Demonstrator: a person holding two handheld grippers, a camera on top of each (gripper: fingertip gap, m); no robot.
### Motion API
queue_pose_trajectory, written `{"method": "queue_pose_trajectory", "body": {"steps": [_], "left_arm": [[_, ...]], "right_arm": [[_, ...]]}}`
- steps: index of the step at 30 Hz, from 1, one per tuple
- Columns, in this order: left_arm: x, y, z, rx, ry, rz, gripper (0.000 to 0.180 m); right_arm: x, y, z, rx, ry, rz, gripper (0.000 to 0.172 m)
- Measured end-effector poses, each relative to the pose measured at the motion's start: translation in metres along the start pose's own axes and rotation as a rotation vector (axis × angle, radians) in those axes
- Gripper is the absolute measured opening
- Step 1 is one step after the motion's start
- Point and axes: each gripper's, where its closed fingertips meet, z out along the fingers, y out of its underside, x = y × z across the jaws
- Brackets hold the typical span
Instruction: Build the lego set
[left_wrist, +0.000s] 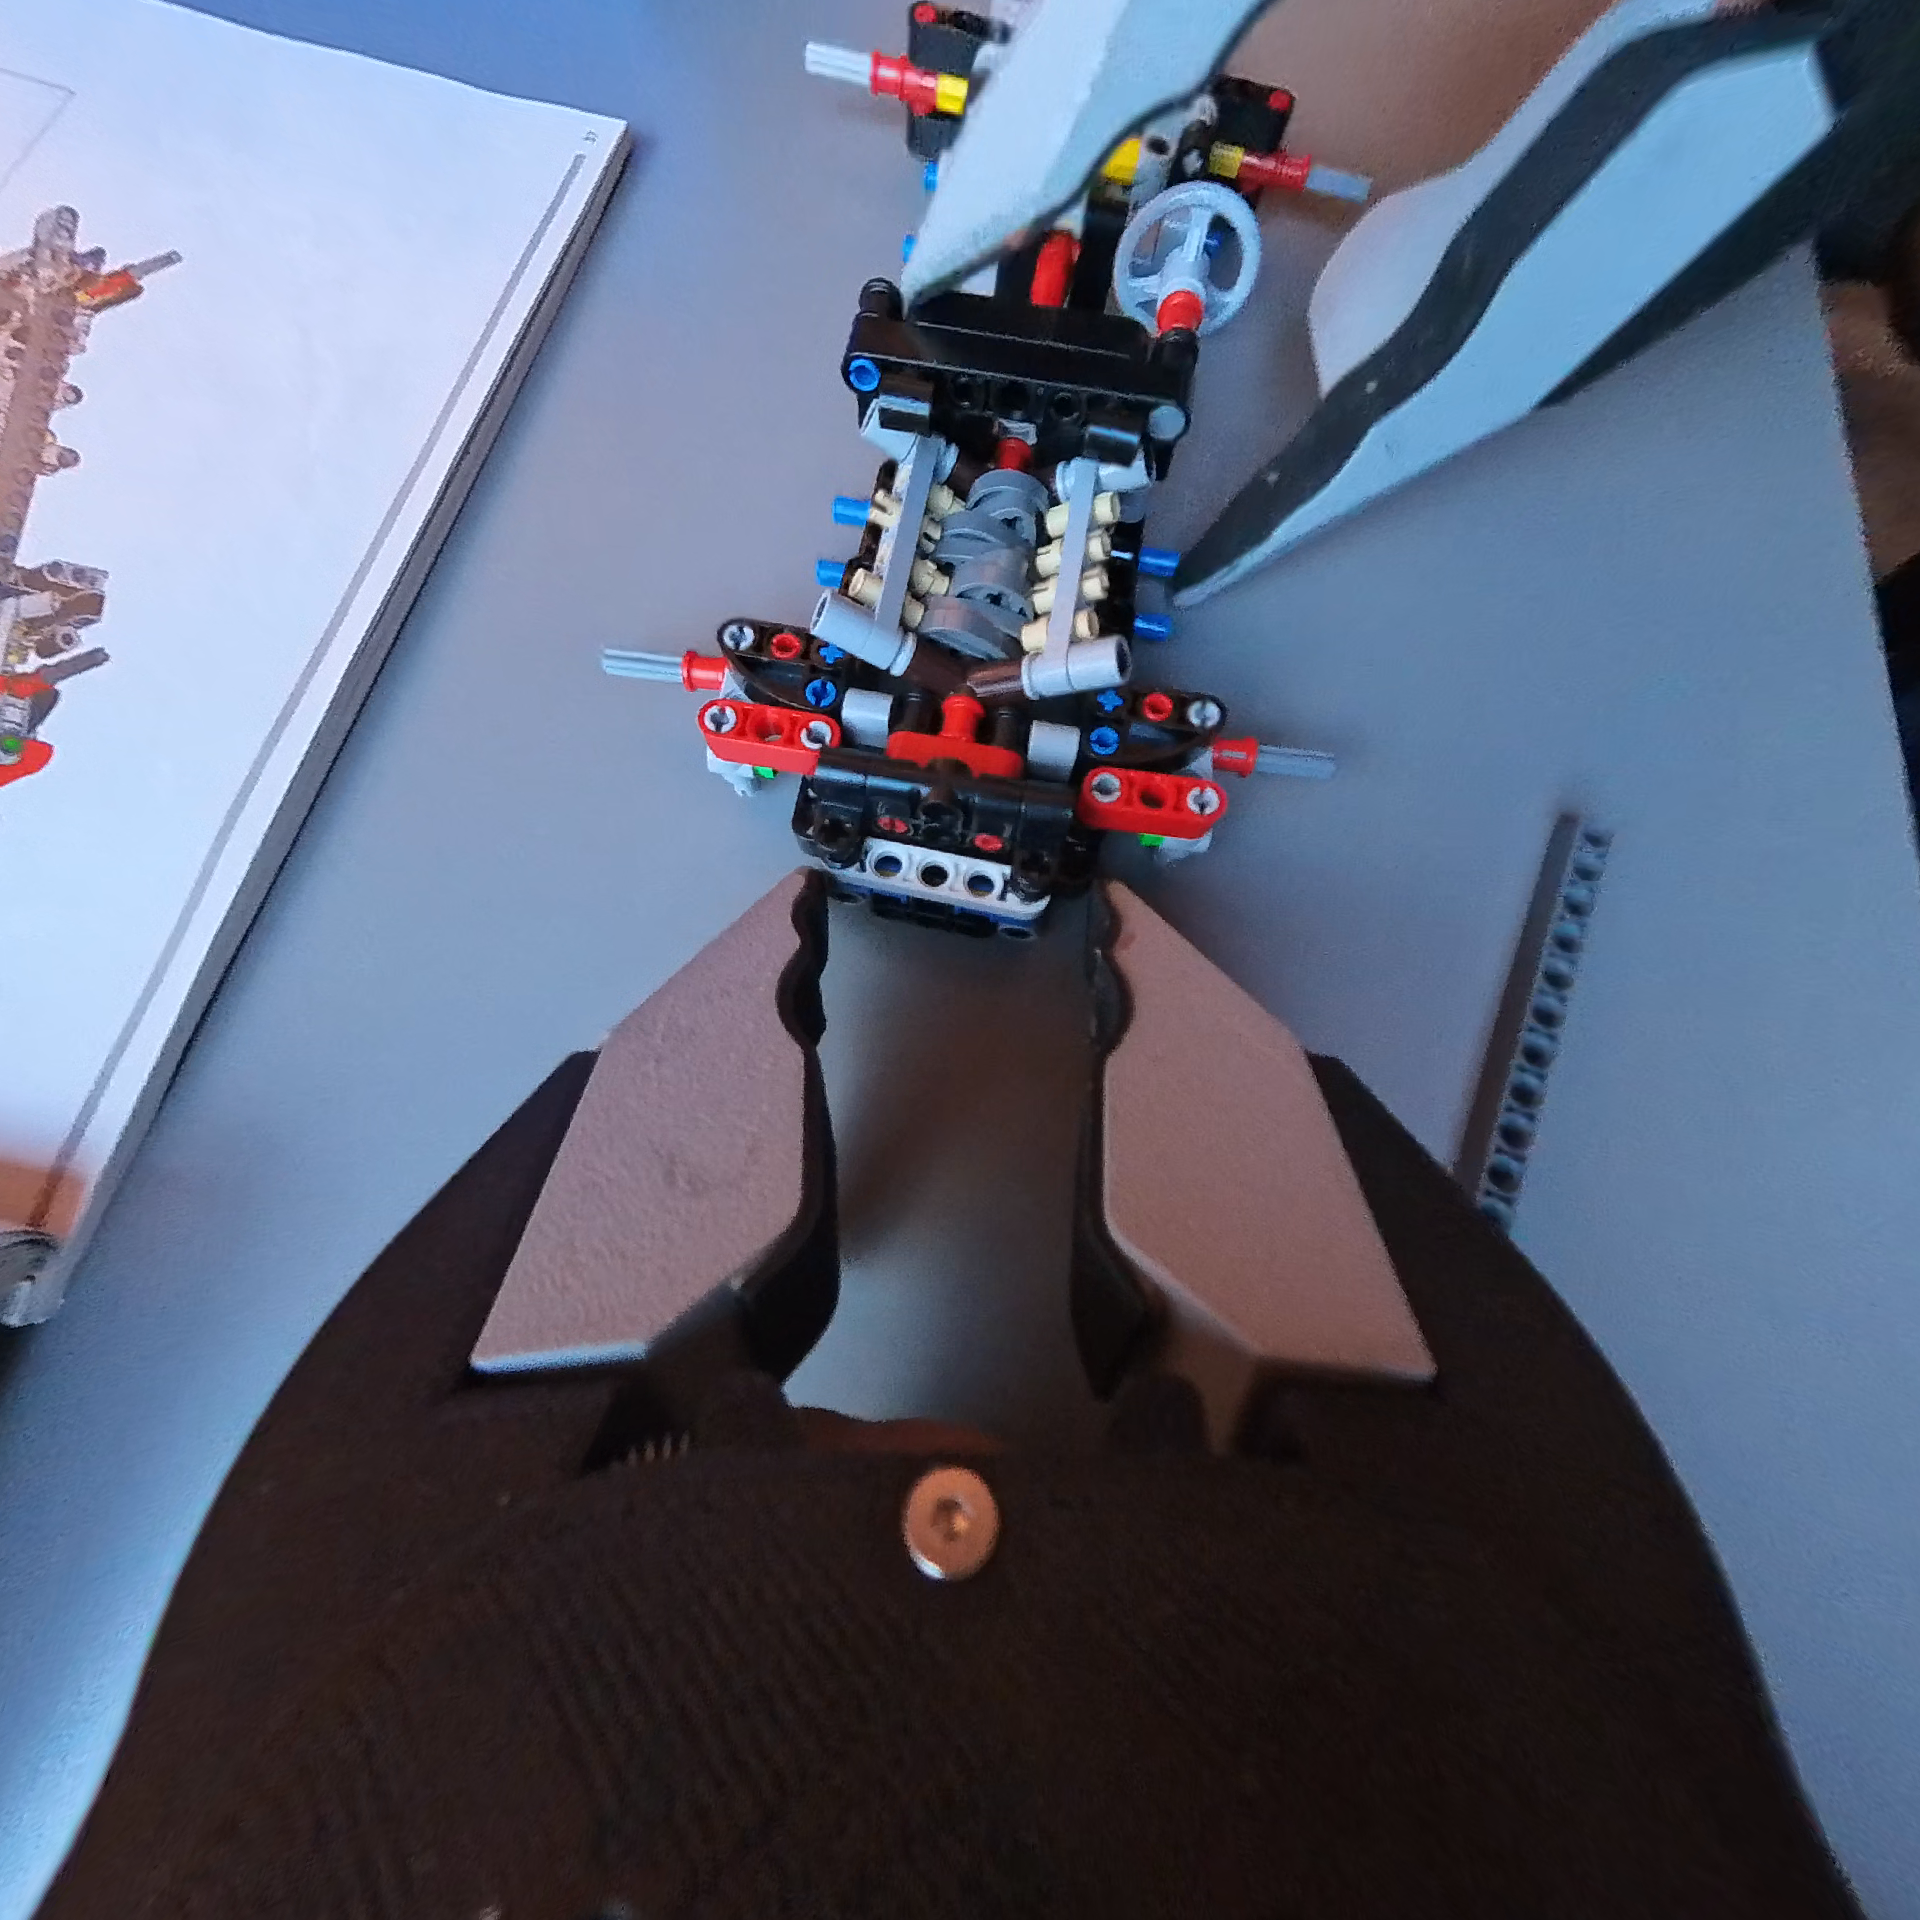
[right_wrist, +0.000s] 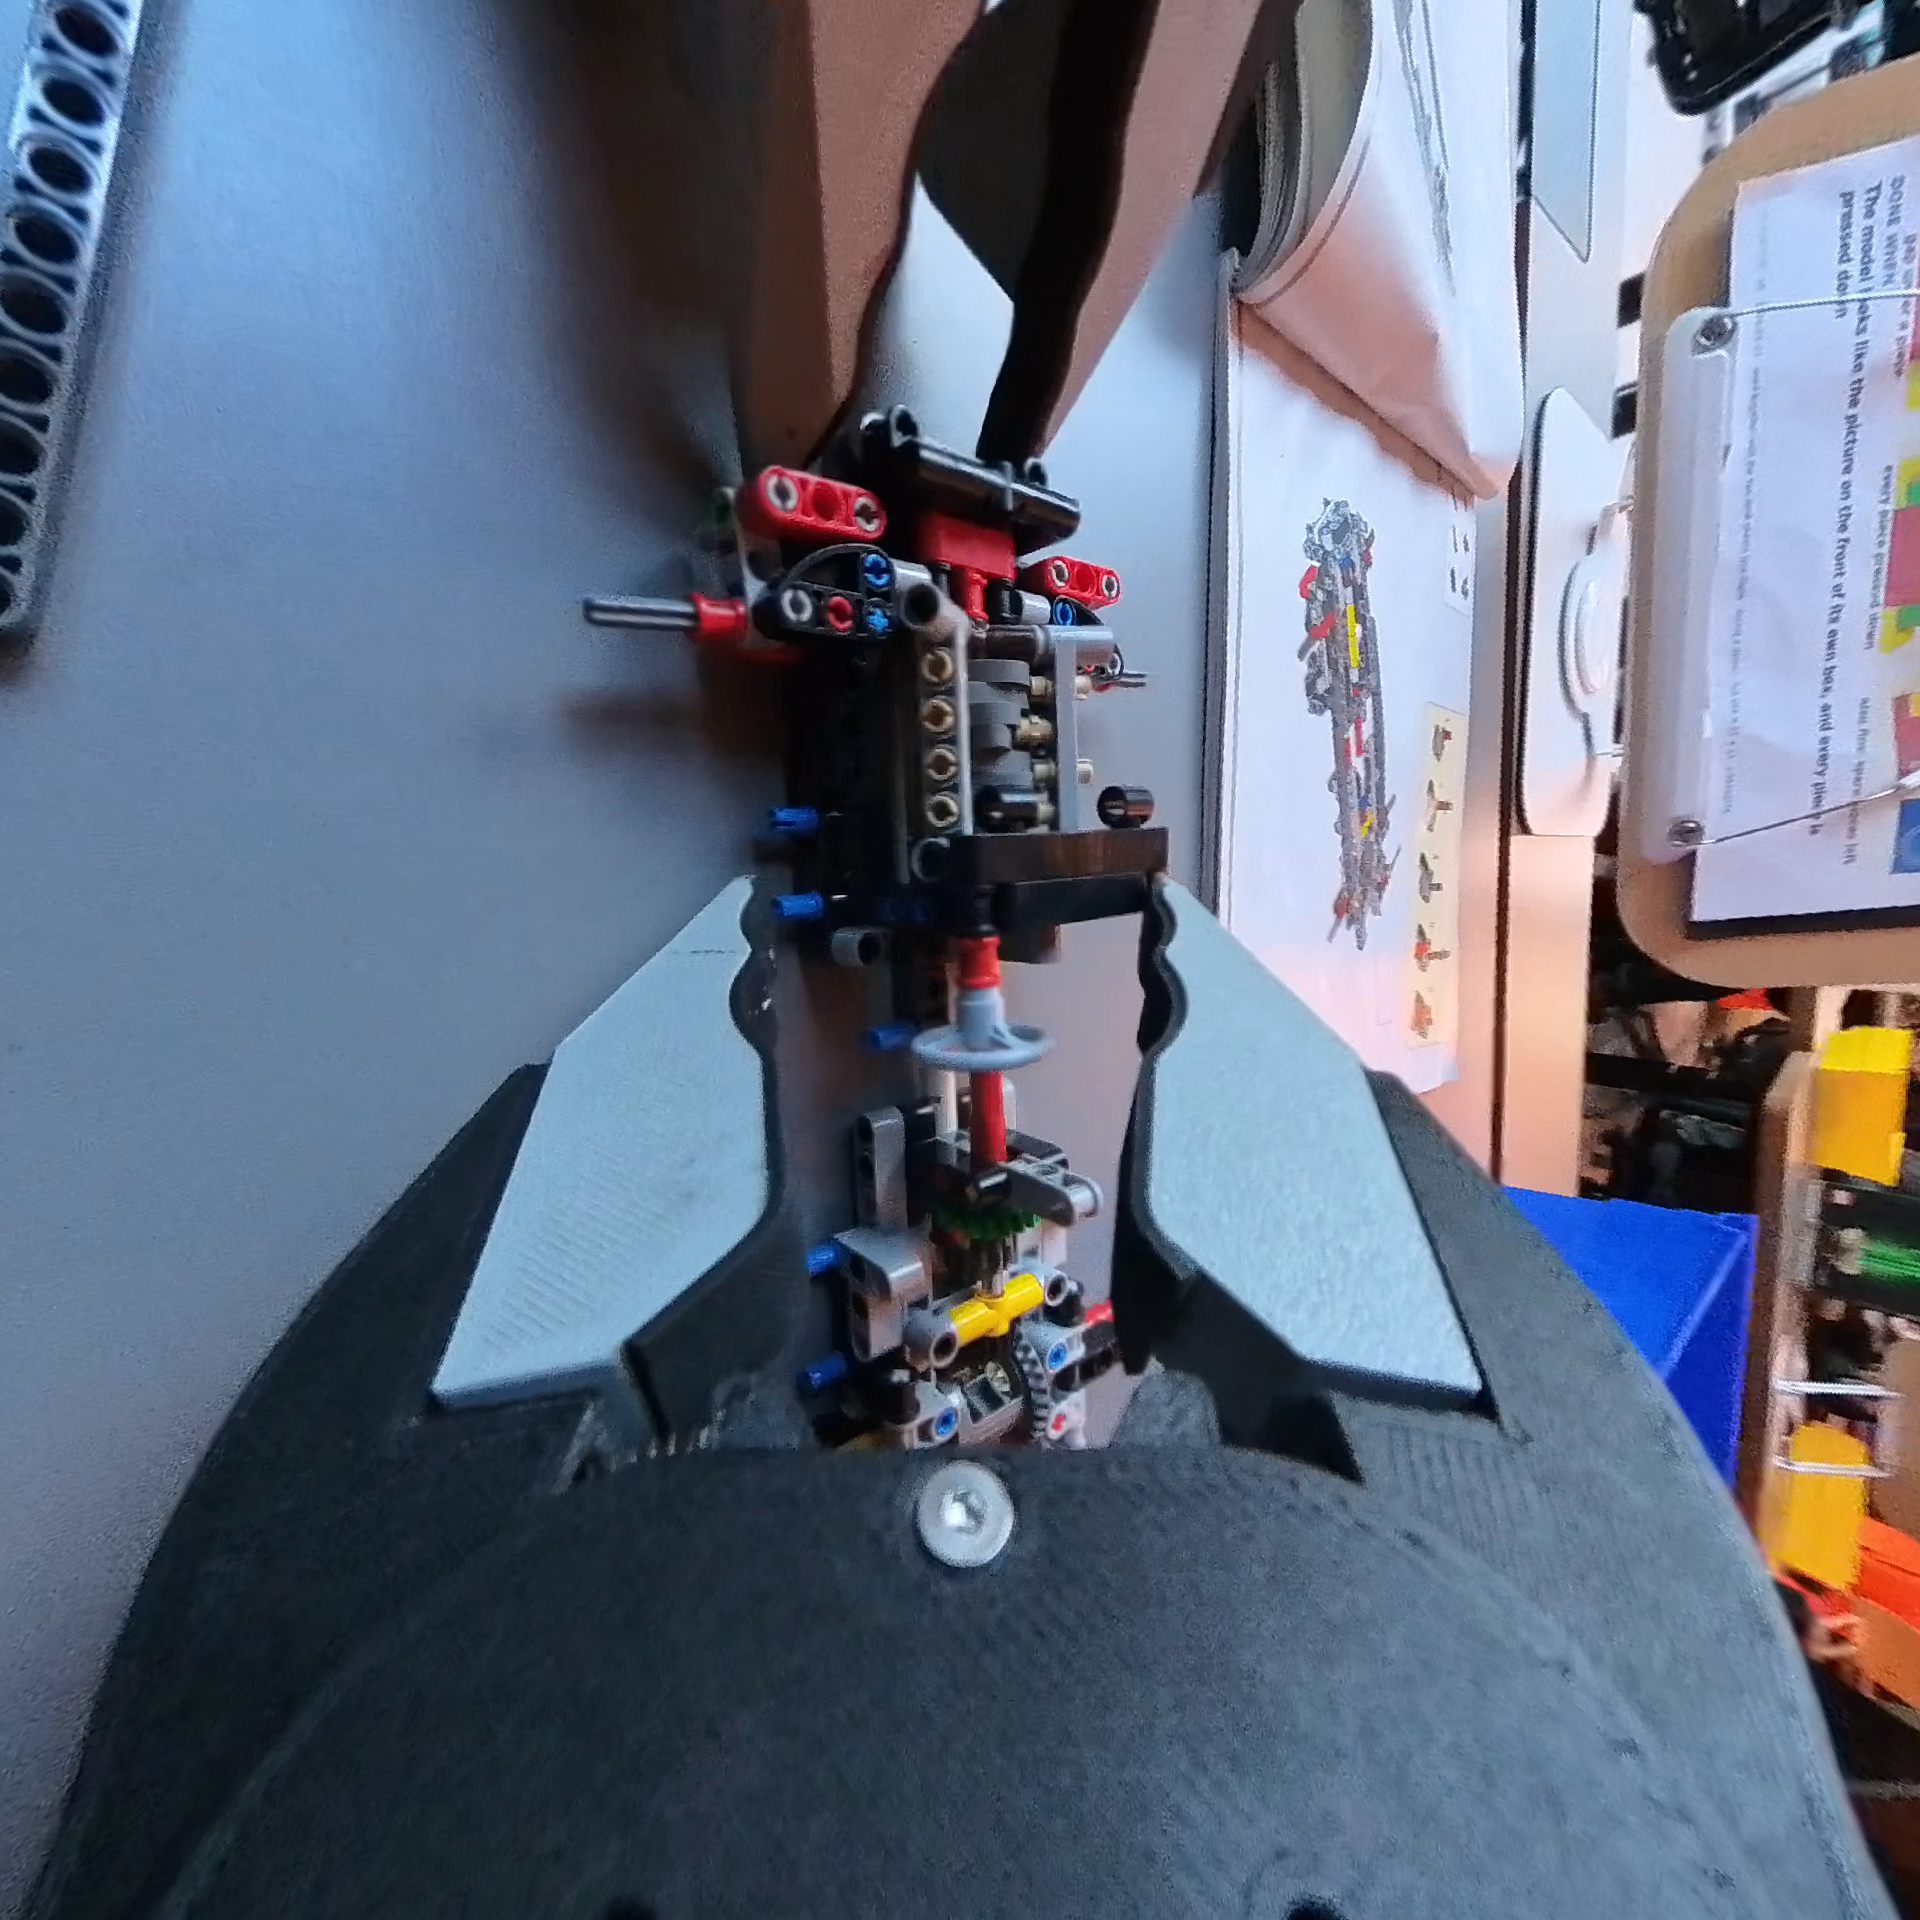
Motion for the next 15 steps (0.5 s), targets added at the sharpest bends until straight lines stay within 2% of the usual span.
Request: {"method": "queue_pose_trajectory", "body": {"steps": [5, 8, 15], "left_arm": [[0.004, -0.007, 0.000, 0.035, 0.106, -0.153, 0.047], [0.007, -0.009, -0.001, 0.048, 0.185, -0.245, 0.040], [0.005, -0.012, 0.000, 0.064, 0.200, -0.319, 0.041]], "right_arm": [[0.002, 0.004, -0.001, -0.028, 0.060, -0.050, 0.072], [0.006, 0.011, -0.003, -0.049, 0.095, -0.055, 0.072], [0.010, 0.017, -0.002, -0.083, 0.171, -0.154, 0.063]]}}
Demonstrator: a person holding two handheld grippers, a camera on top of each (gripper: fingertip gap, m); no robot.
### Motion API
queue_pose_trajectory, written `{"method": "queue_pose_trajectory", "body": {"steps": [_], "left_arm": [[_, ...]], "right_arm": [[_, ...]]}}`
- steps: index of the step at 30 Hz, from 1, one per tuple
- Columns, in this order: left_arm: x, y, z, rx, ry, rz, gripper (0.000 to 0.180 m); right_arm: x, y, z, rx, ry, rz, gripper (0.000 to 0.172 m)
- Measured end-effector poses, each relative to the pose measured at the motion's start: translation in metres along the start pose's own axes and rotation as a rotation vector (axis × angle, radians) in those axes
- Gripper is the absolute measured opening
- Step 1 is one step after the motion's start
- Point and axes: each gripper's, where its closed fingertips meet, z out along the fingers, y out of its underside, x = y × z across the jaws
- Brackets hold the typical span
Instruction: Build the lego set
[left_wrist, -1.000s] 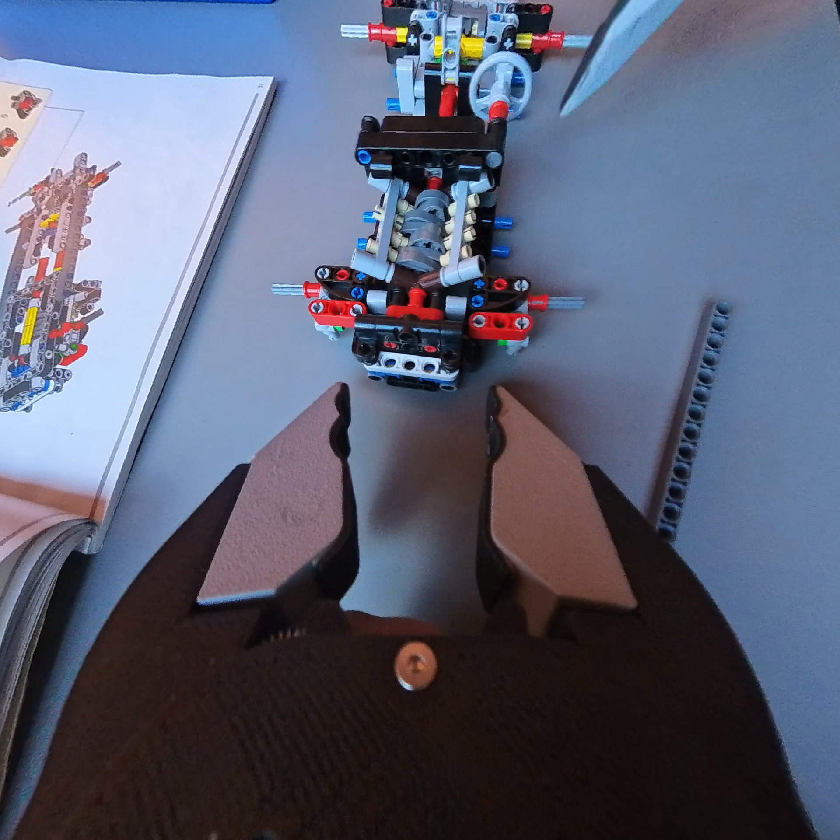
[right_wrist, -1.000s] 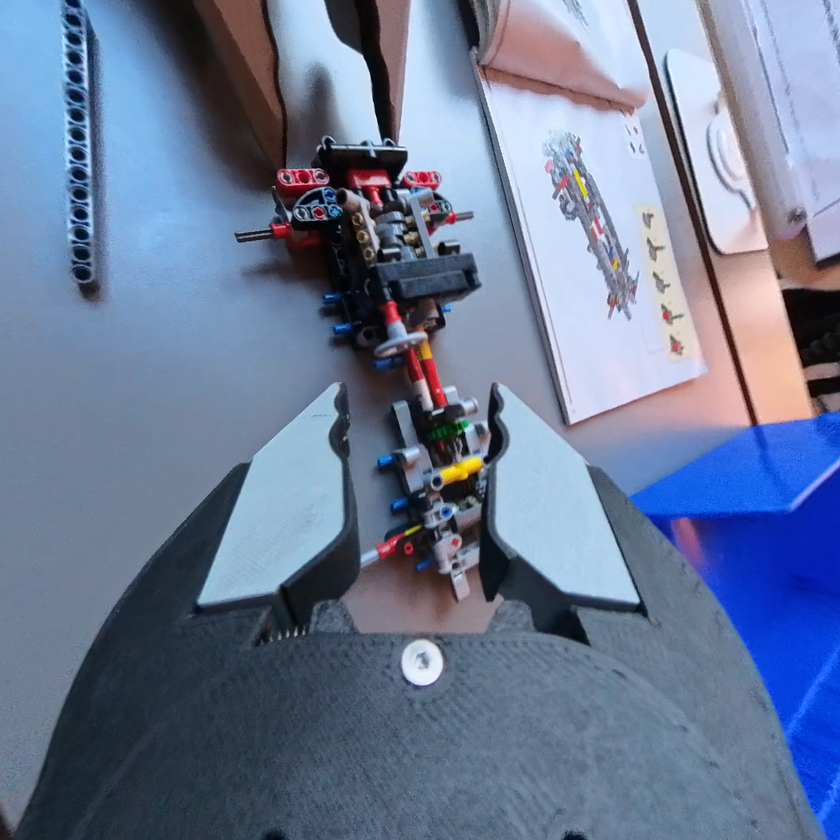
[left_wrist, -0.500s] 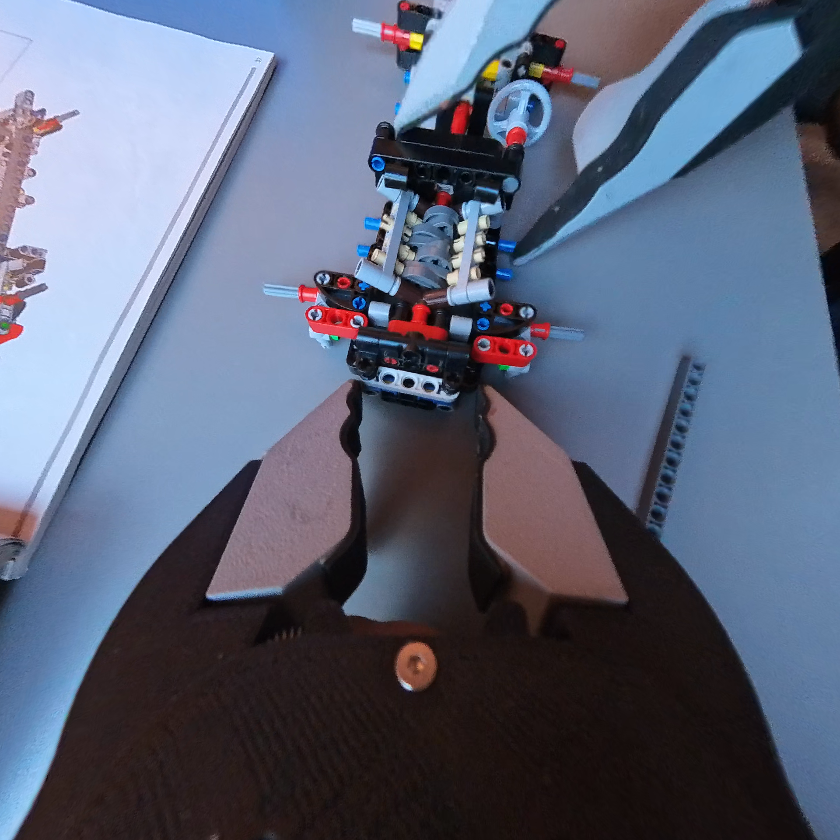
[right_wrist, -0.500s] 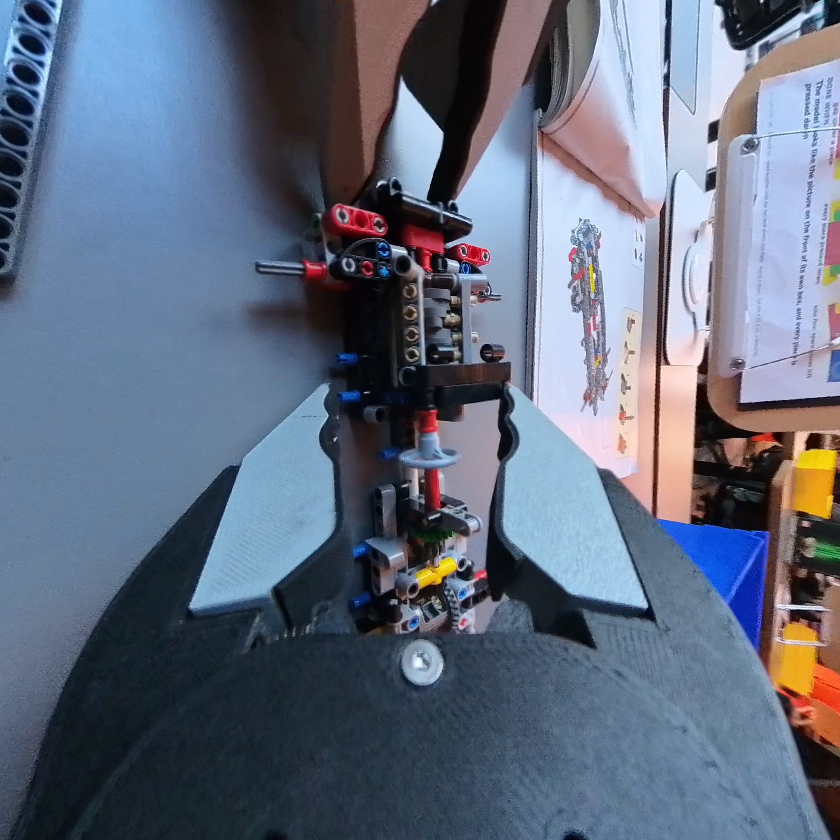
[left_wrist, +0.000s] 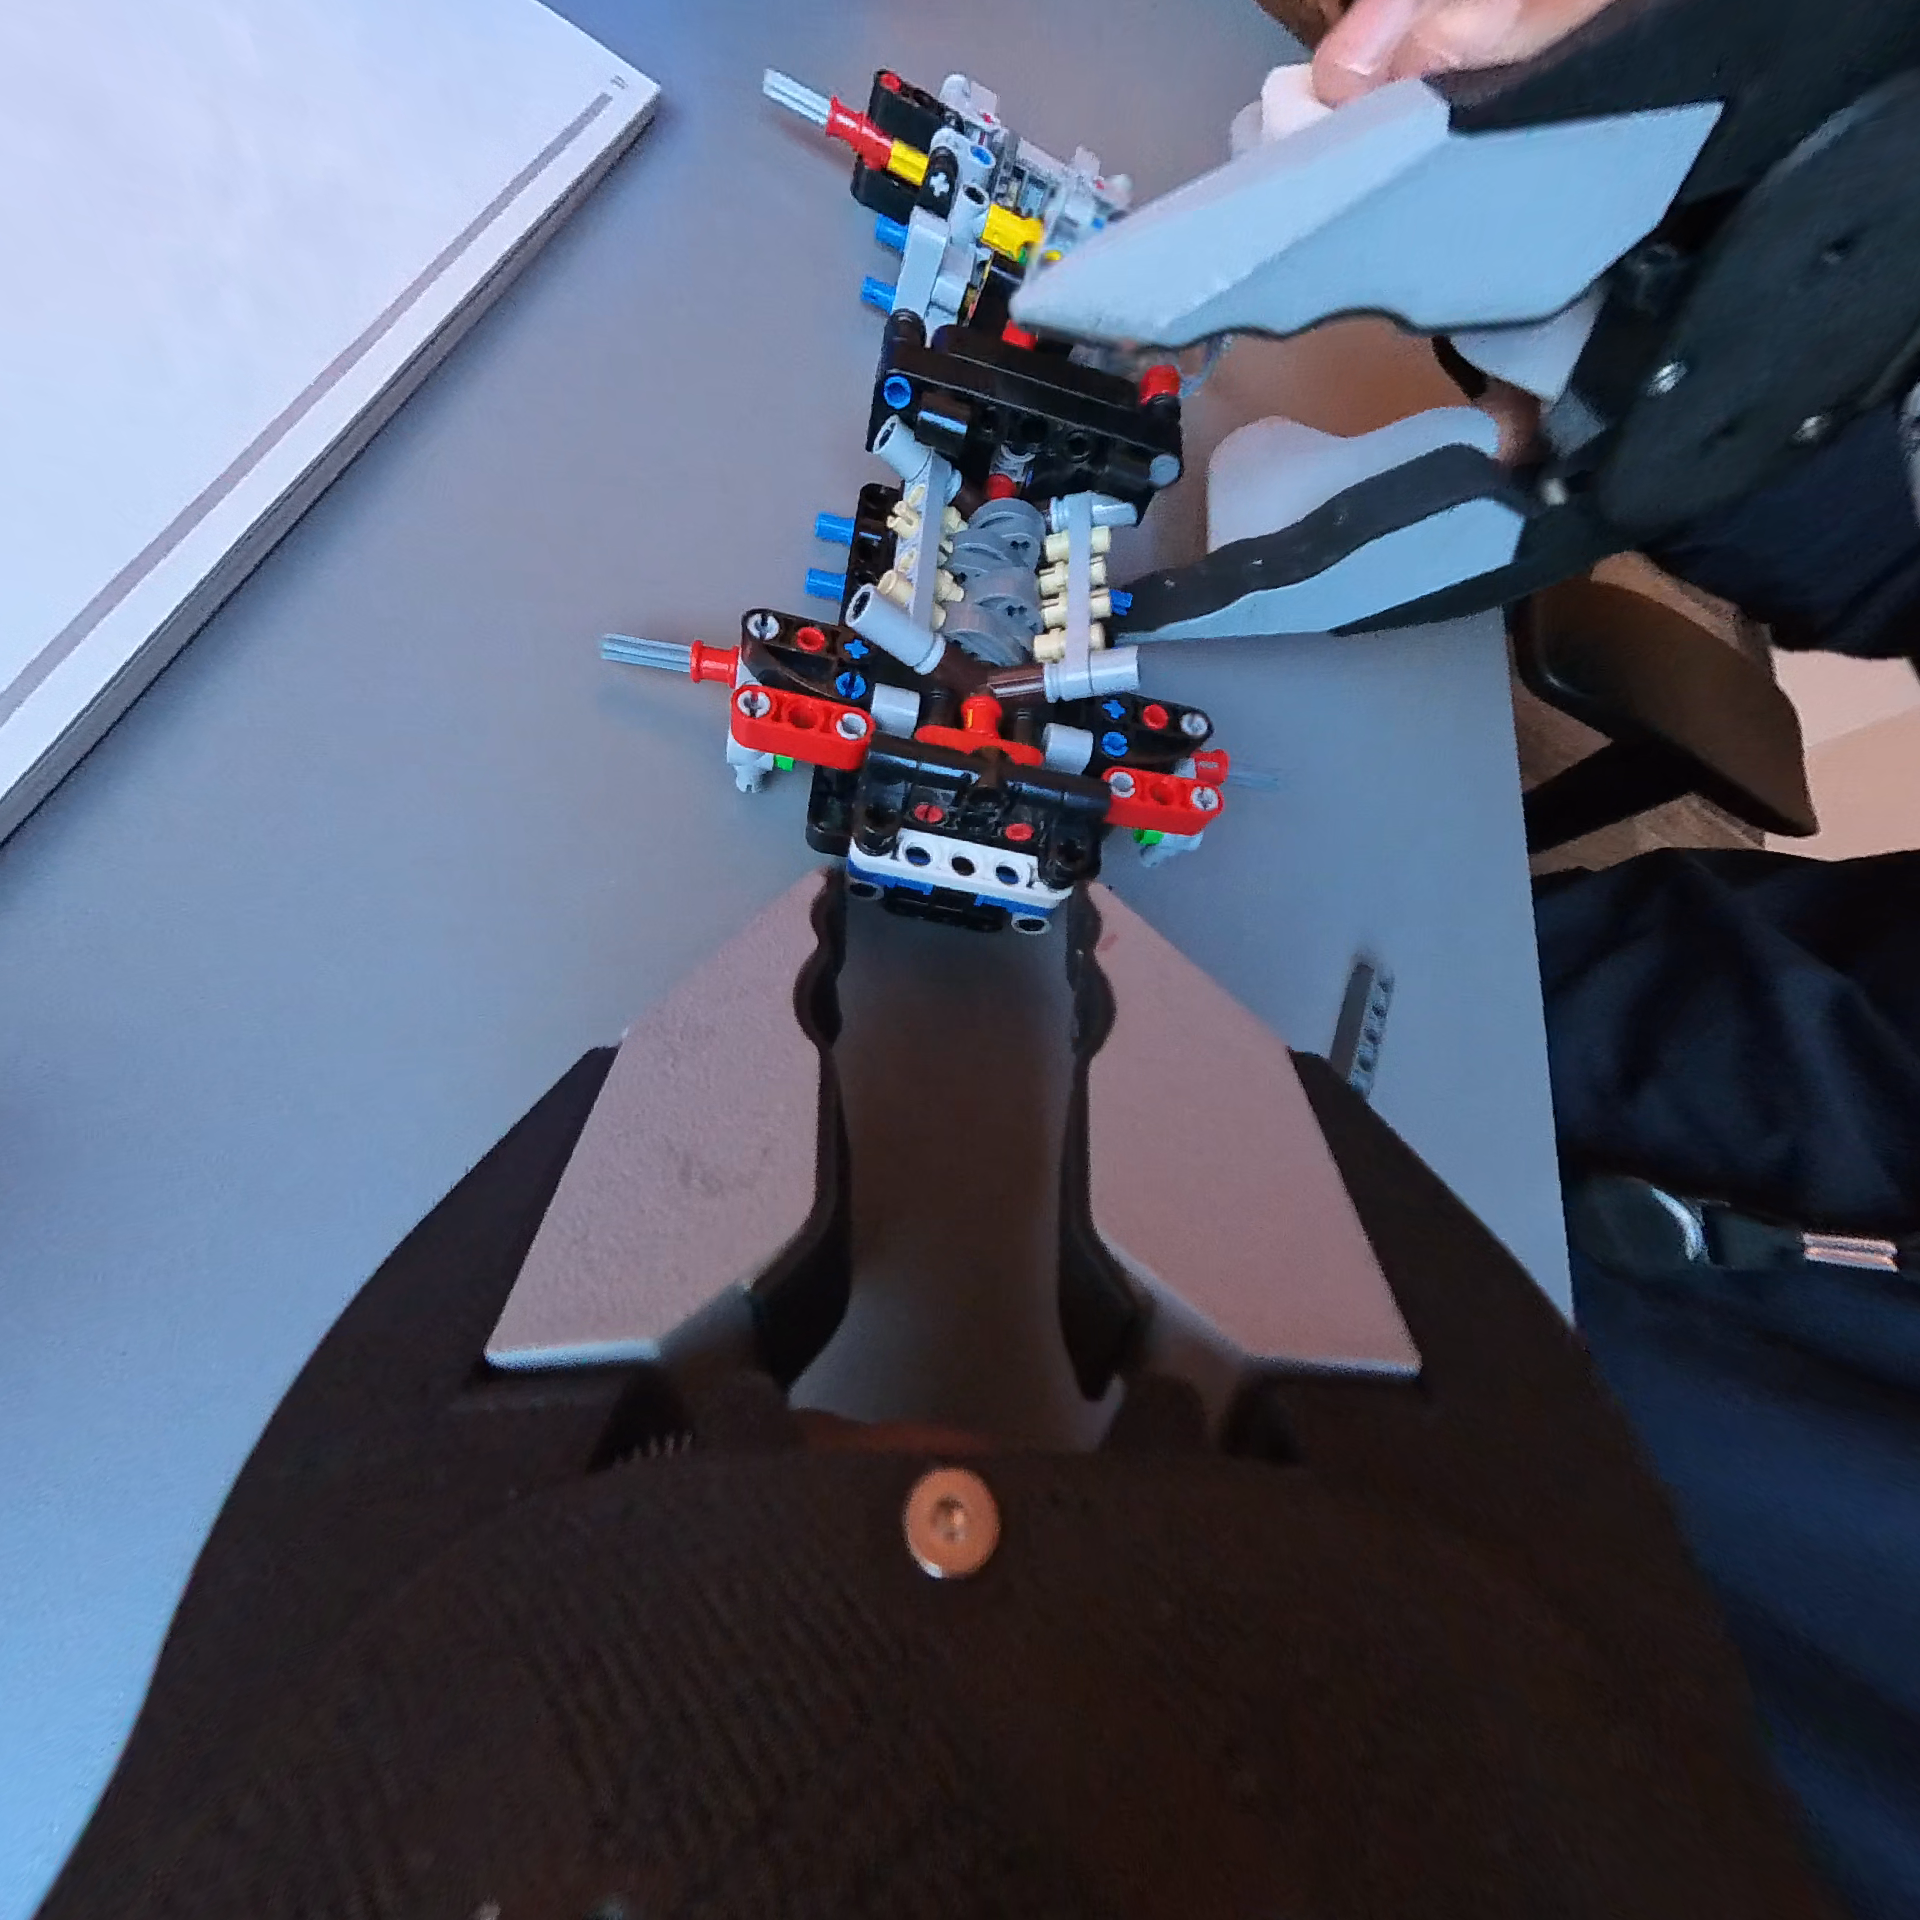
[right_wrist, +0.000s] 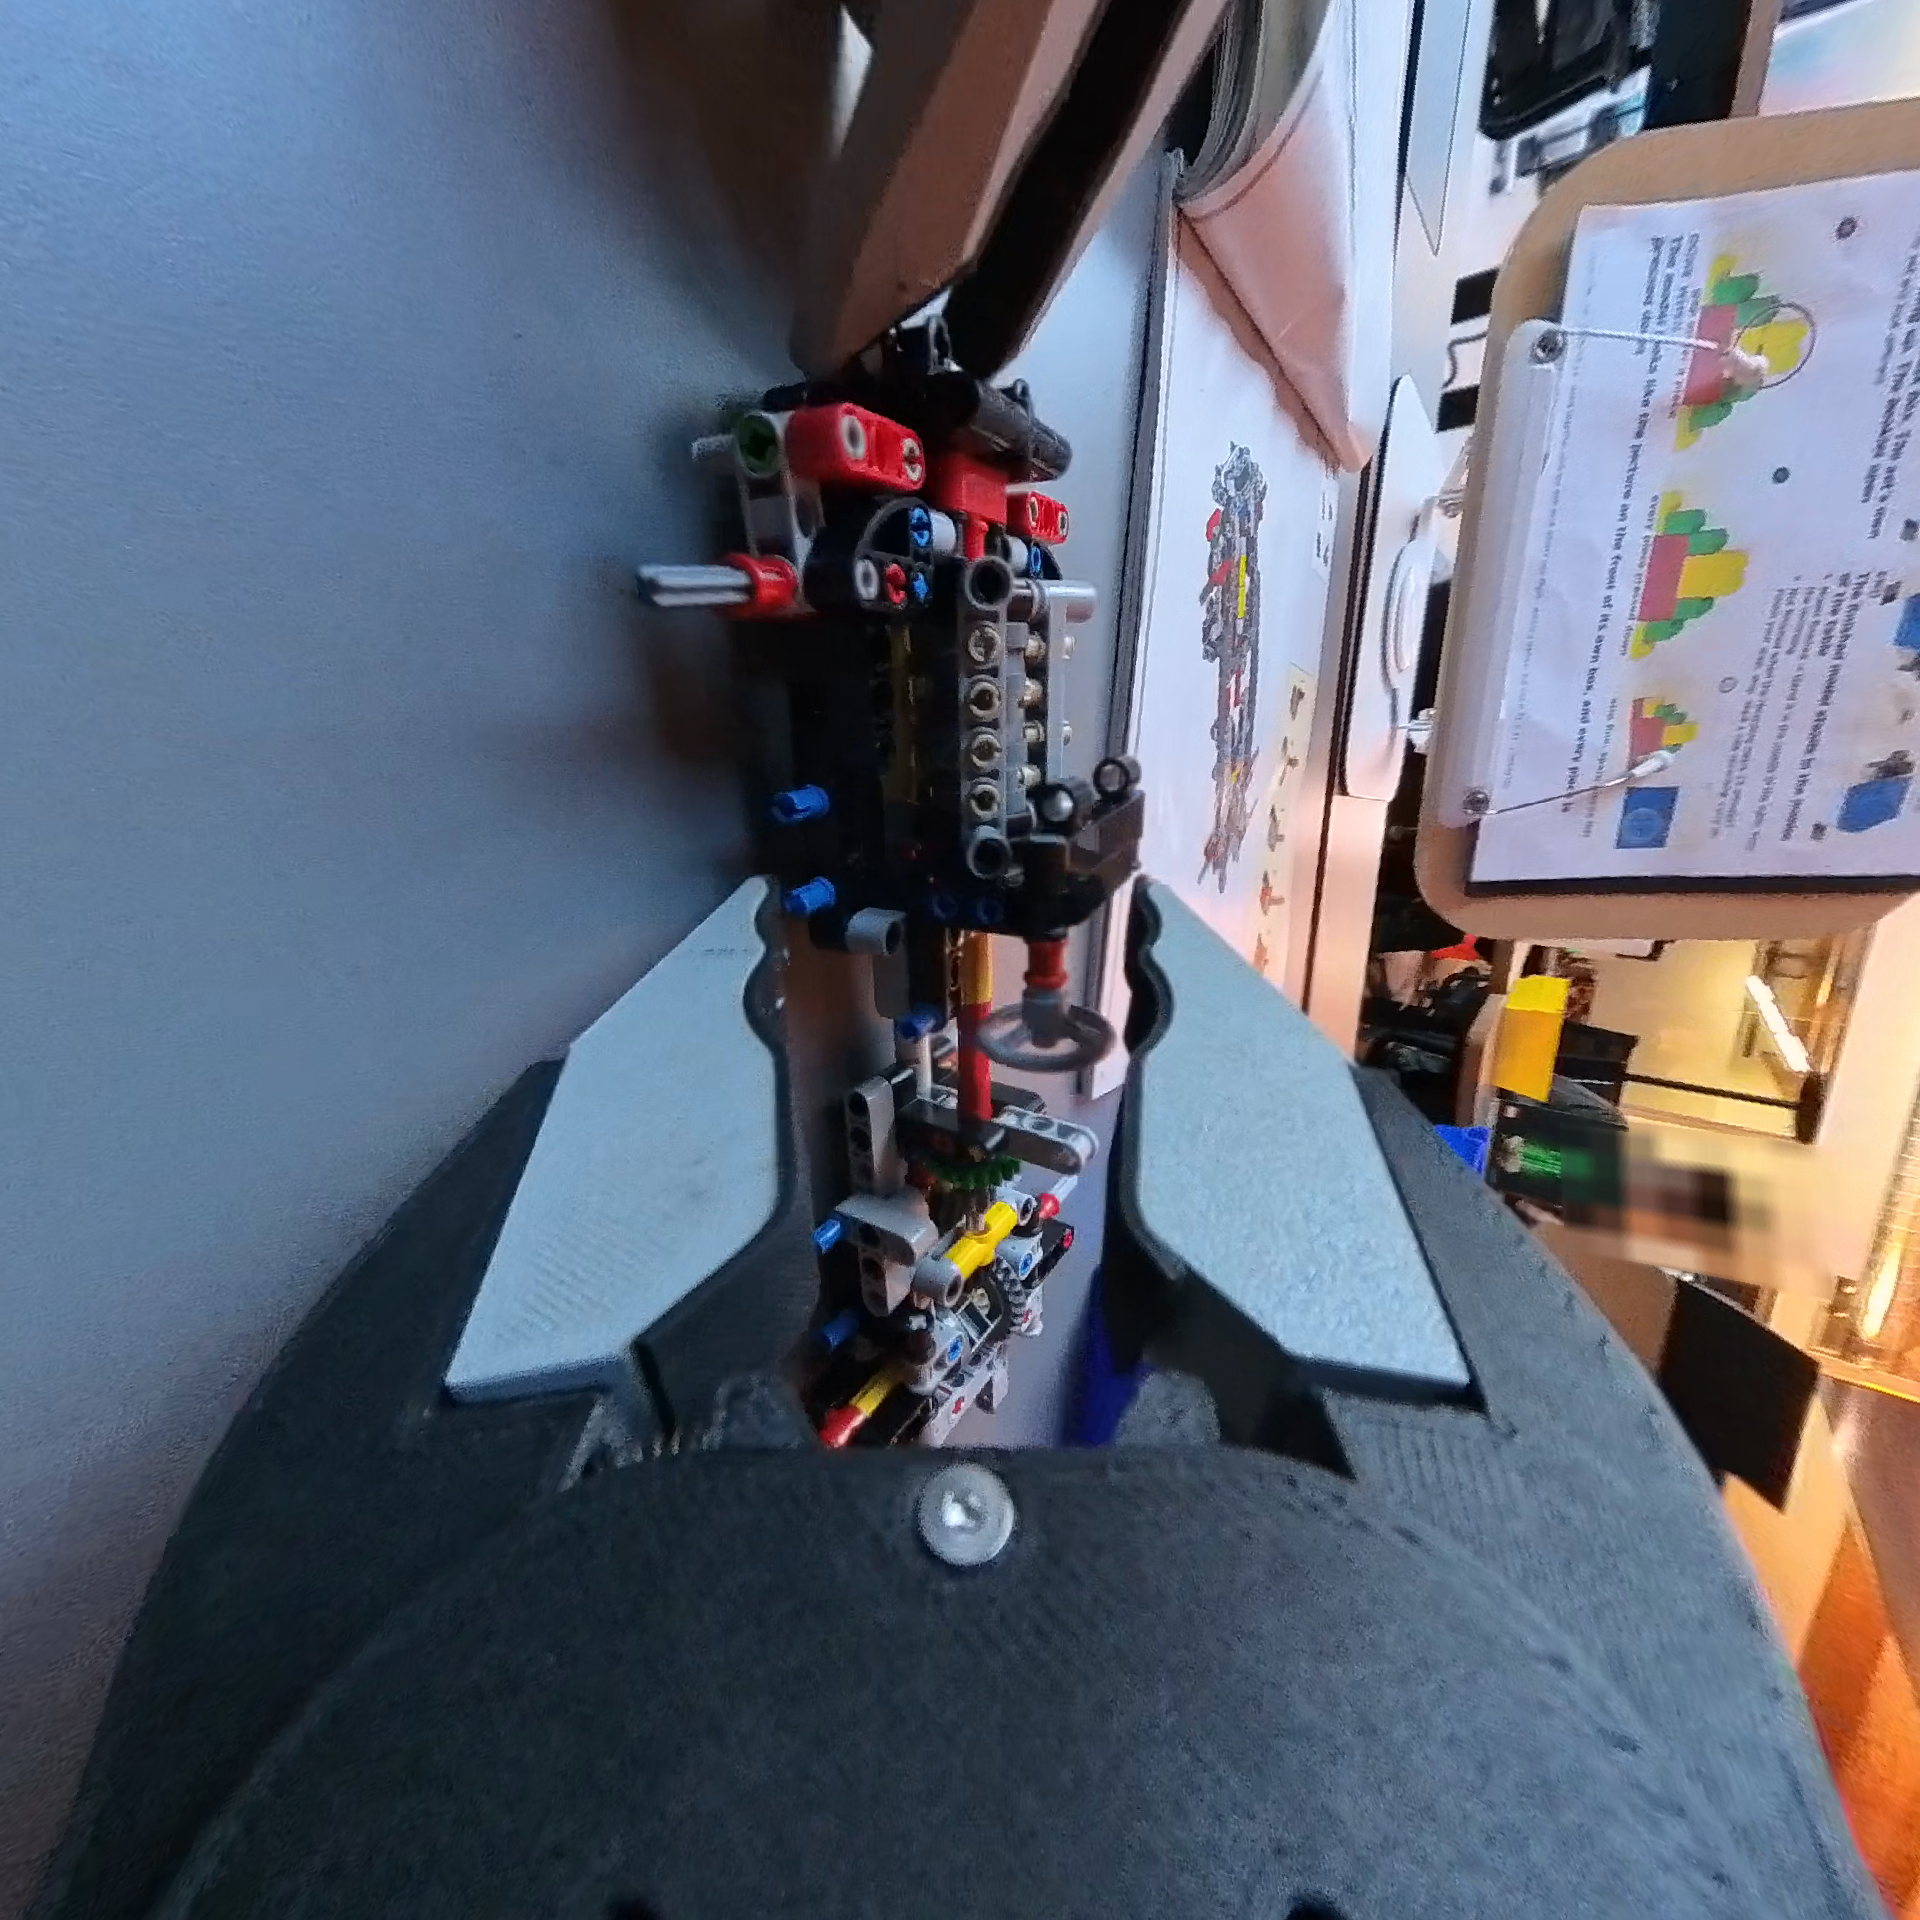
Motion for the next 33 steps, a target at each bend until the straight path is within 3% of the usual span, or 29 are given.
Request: {"method": "queue_pose_trajectory", "body": {"steps": [8, 11, 13, 14, 16, 18, 20, 25, 26, 28, 30, 33], "left_arm": [[0.005, 0.000, -0.002, 0.016, 0.053, -0.066, 0.040], [0.010, 0.001, -0.003, 0.021, 0.071, -0.033, 0.048], [0.006, 0.002, -0.005, 0.014, 0.008, 0.047, 0.056], [-0.003, 0.003, -0.008, 0.007, -0.092, 0.132, 0.064], [-0.015, 0.003, -0.017, -0.003, -0.302, 0.415, 0.073], [-0.015, -0.009, -0.023, 0.052, -0.475, 0.683, 0.065], [-0.010, -0.024, -0.024, 0.119, -0.580, 0.830, 0.061], [-0.009, -0.031, -0.011, 0.080, -0.562, 0.873, 0.052], [-0.008, -0.029, -0.007, 0.069, -0.545, 0.879, 0.060], [-0.008, -0.026, -0.002, 0.038, -0.539, 0.895, 0.067], [-0.006, -0.028, 0.003, 0.032, -0.544, 0.913, 0.068], [-0.007, -0.025, 0.014, -0.014, -0.538, 0.930, 0.056]], "right_arm": [[0.003, 0.003, 0.005, -0.036, 0.029, -0.091, 0.058], [0.004, 0.002, 0.003, -0.029, 0.002, -0.066, 0.057], [0.006, 0.002, 0.003, -0.019, -0.015, -0.041, 0.057], [0.007, 0.001, 0.003, -0.011, -0.025, -0.030, 0.056], [0.008, 0.001, 0.003, 0.008, -0.054, -0.006, 0.056], [0.010, 0.001, 0.003, 0.025, -0.091, 0.018, 0.055], [0.012, 0.001, 0.002, 0.039, -0.131, 0.037, 0.055], [0.018, 0.011, 0.001, 0.048, -0.237, 0.100, 0.056], [0.018, 0.012, 0.000, 0.061, -0.260, 0.123, 0.054], [0.017, 0.011, -0.004, 0.103, -0.326, 0.149, 0.027], [0.023, 0.008, -0.006, 0.142, -0.339, 0.187, 0.017], [0.024, 0.012, -0.001, 0.137, -0.357, 0.205, 0.030]]}}
